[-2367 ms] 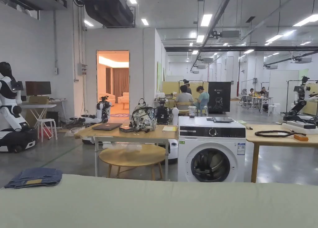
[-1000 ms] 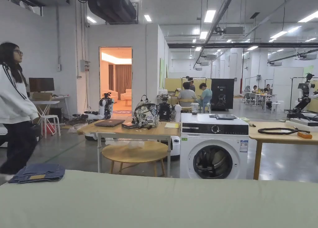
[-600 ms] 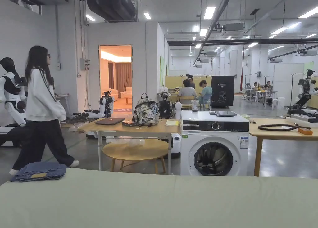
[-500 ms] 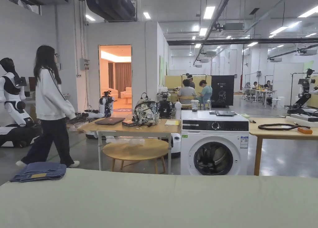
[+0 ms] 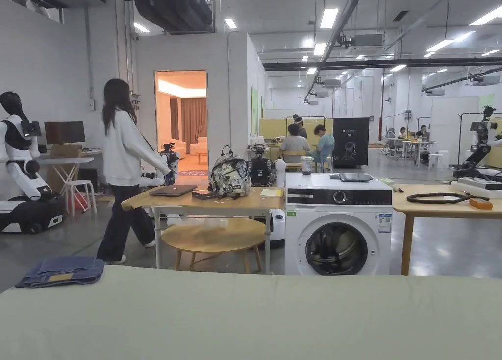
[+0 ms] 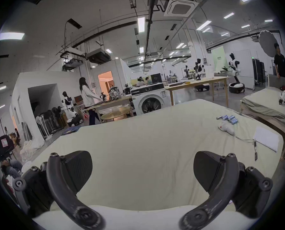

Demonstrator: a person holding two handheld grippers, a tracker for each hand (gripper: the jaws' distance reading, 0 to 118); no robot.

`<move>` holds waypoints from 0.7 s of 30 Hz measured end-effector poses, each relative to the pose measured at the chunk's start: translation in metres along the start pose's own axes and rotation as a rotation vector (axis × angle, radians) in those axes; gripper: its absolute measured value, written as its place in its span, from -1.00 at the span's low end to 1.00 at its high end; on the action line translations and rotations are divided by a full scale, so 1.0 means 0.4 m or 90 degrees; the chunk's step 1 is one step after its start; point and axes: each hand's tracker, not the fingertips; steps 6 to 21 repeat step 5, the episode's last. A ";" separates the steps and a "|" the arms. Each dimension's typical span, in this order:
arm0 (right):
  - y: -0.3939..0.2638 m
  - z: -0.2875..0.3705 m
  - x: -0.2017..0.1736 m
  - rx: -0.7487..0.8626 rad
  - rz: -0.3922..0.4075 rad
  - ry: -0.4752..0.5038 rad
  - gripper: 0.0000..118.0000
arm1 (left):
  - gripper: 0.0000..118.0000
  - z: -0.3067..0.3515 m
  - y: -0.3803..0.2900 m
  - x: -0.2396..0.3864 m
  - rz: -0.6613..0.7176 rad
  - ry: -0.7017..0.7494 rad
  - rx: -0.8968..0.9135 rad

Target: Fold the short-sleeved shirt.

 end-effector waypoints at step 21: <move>-0.005 -0.011 -0.005 -0.007 -0.015 0.001 0.80 | 0.73 -0.005 -0.006 0.001 -0.003 0.003 0.001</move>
